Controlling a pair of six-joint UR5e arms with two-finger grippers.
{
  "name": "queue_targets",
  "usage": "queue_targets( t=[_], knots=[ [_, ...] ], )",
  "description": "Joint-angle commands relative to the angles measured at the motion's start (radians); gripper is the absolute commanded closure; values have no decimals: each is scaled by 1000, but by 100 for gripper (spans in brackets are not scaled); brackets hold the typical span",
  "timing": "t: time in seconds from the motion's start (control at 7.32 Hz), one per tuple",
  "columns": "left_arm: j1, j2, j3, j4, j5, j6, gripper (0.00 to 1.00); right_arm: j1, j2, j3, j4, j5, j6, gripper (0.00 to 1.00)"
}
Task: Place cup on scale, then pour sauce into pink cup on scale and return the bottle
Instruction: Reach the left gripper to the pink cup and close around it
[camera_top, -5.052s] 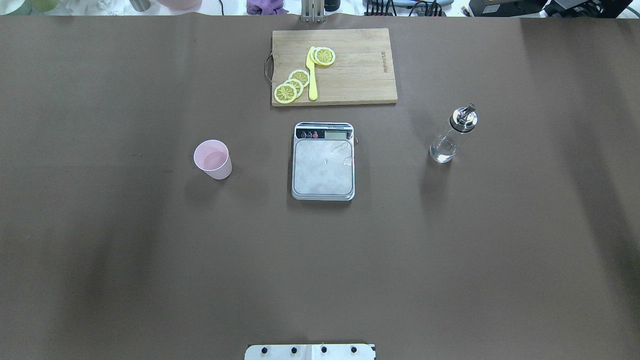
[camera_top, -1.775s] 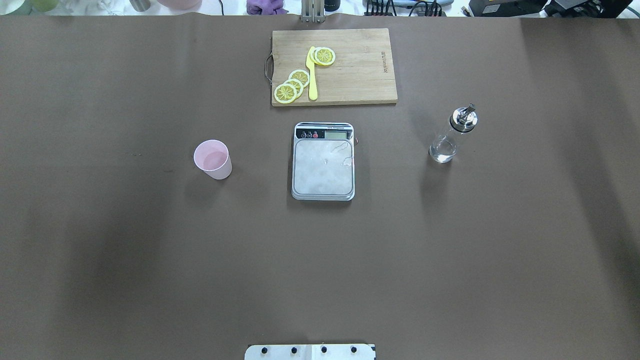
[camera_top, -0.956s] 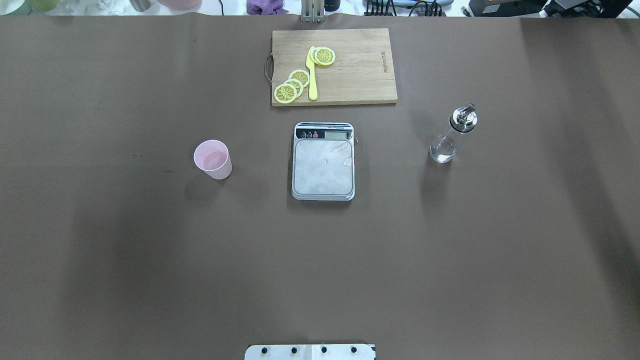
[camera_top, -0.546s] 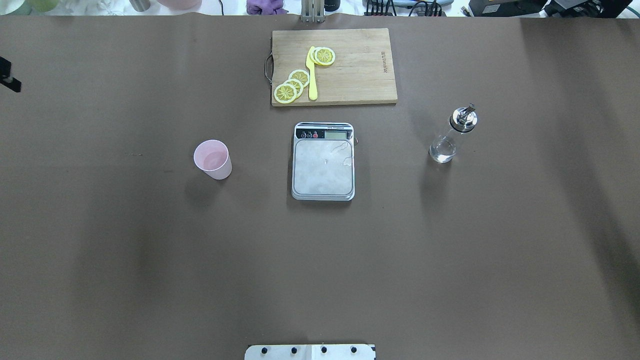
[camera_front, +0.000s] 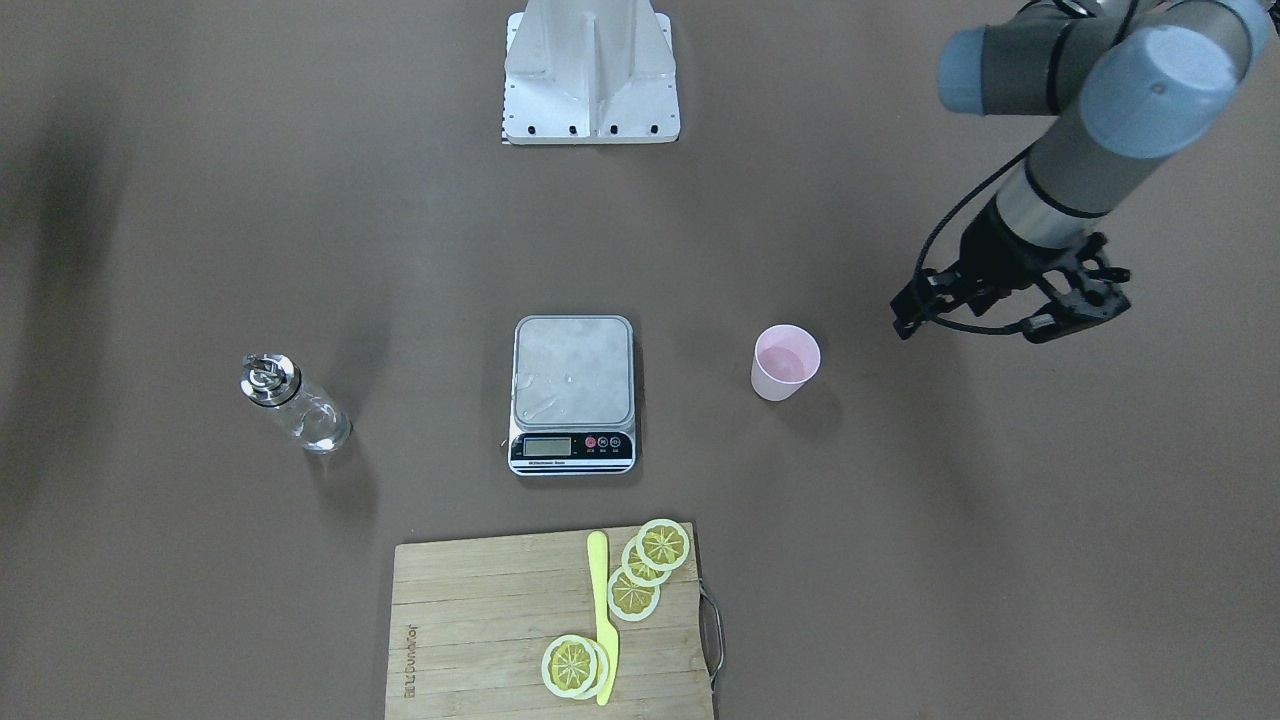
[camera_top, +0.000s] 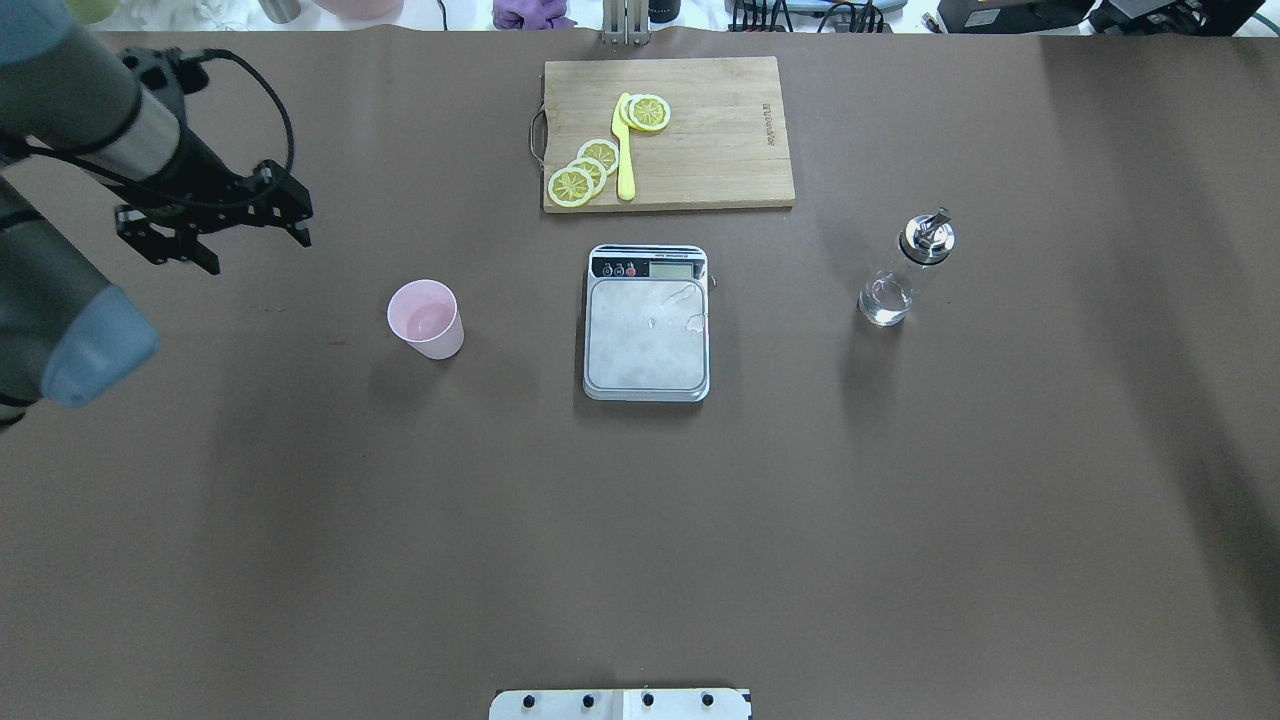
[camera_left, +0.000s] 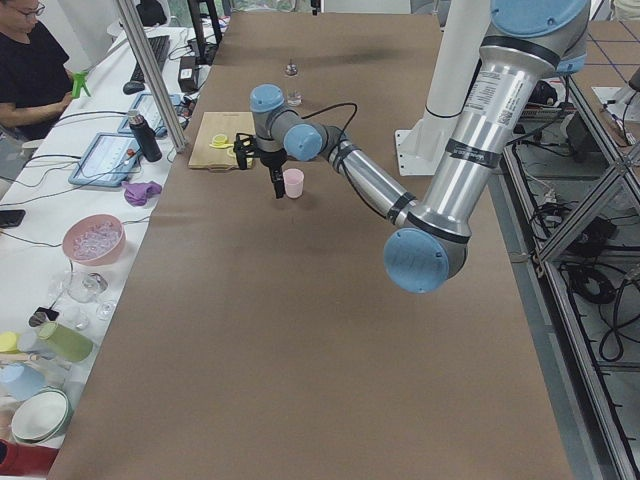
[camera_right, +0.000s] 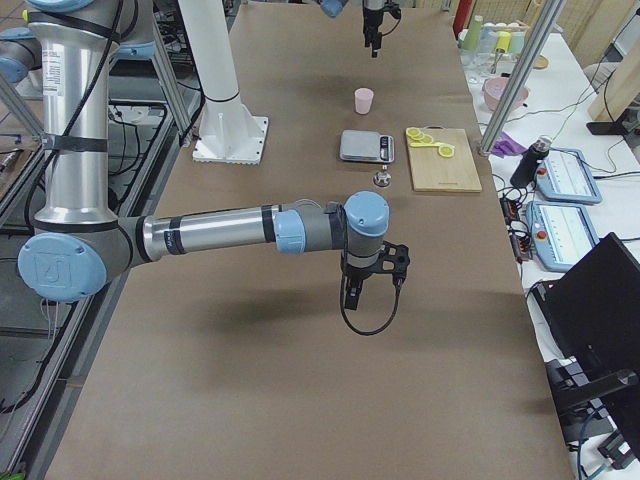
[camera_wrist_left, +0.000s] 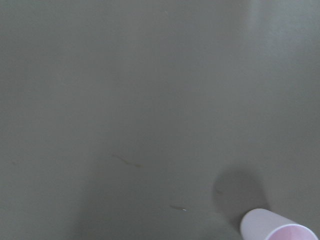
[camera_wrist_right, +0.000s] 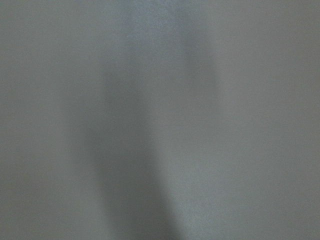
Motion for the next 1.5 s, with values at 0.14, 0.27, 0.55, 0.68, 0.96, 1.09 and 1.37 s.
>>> queue_targets(
  t=[0.14, 0.27, 0.55, 0.68, 0.96, 1.09, 1.37],
  knots=[
    [119, -33, 50, -92, 72, -53, 2, -18, 1, 0, 2, 7, 26, 0],
    [120, -38, 63, -92, 72, -52, 3, -21, 1, 0, 2, 7, 26, 0],
    [142, -76, 115, -95, 101, -53, 3, -23, 3, 0, 2, 7, 26, 0],
    [142, -79, 123, -93, 102, -52, 3, -23, 1, 0, 2, 7, 25, 0],
    [163, -84, 152, -98, 111, -52, 5, -23, 1, 0, 2, 7, 25, 0],
    [183, -82, 161, -109, 134, -52, 9, -23, 1, 0, 2, 7, 25, 0],
    [186, -81, 221, -216, 134, -53, 26, -24, 1, 0, 2, 5, 25, 0]
  ],
)
